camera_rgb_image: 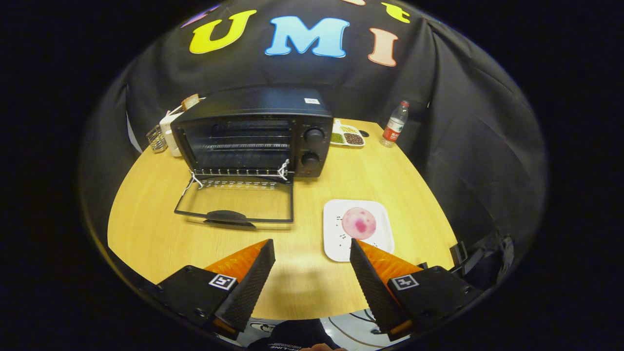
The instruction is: Open the toaster oven, put the food inside, and close the toaster oven door.
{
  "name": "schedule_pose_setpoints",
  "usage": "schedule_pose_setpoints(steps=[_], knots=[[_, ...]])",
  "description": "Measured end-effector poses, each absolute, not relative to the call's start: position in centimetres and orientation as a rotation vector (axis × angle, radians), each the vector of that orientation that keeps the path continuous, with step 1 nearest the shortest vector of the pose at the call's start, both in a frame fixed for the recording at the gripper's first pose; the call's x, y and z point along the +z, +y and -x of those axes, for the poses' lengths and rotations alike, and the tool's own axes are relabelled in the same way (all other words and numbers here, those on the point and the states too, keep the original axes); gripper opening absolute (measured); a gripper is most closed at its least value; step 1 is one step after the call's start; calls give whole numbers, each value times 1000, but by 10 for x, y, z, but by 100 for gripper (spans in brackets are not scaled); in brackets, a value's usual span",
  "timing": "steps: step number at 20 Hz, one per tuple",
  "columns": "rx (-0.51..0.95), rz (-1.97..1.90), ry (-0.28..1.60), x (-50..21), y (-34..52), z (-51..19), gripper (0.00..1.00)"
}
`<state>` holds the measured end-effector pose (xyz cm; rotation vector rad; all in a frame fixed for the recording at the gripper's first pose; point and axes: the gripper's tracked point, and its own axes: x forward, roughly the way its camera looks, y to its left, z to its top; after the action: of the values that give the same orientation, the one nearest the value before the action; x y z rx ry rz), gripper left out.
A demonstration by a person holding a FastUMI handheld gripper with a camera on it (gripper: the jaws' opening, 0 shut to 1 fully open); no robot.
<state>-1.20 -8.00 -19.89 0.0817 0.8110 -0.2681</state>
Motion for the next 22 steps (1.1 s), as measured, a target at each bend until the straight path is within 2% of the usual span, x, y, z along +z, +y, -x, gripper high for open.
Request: schedule_pose_setpoints(steps=[5,12,22], knots=[[-269,-84,860,-216,-144,12,98],[-181,-84,985,-271,-228,-7,98],[-118,-118,1136,-334,-263,-16,98]])
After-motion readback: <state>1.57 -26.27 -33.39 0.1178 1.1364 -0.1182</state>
